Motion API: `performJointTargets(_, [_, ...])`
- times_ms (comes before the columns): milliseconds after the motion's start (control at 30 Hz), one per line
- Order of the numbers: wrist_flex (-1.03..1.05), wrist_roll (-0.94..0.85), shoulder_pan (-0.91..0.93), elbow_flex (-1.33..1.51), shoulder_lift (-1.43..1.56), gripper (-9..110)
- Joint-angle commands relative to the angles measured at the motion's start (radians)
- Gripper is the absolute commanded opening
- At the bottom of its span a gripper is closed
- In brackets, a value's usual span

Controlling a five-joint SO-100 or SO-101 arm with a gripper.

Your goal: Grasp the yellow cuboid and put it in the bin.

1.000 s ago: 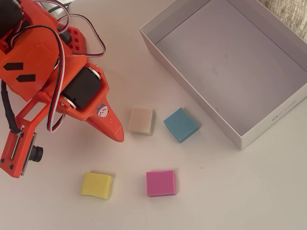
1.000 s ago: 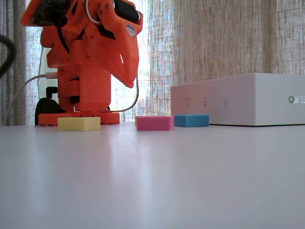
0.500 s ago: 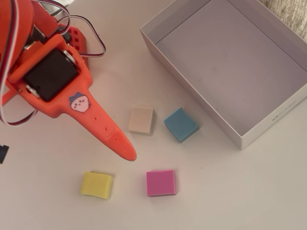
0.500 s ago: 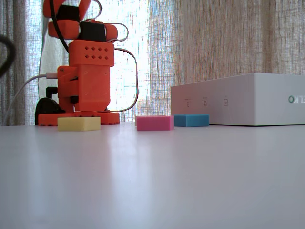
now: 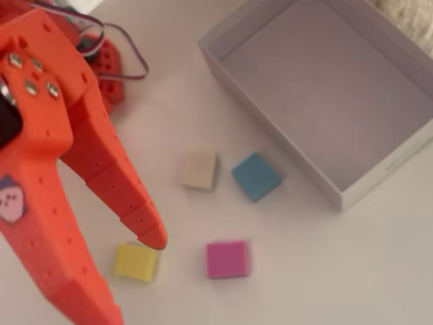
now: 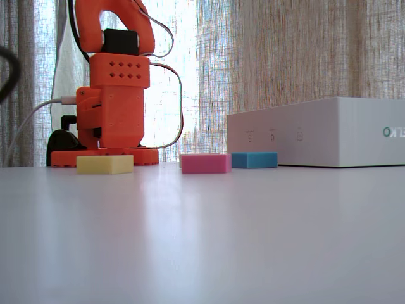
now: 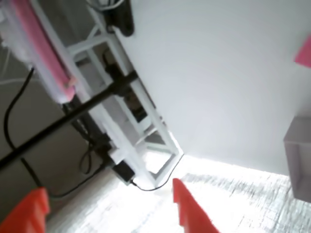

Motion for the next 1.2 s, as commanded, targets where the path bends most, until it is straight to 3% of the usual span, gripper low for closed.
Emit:
performJointTargets(0, [0.109, 0.092, 0.025, 0.044, -0.006, 34])
performJointTargets(233, [0.087, 0.138, 0.186, 0.391, -0.049, 34])
performJointTargets(667, [-0.025, 0.110, 0.307, 0.695, -0.181, 34])
performJointTargets(1167, [-0.137, 0.092, 0.281, 0.756, -0.272, 34])
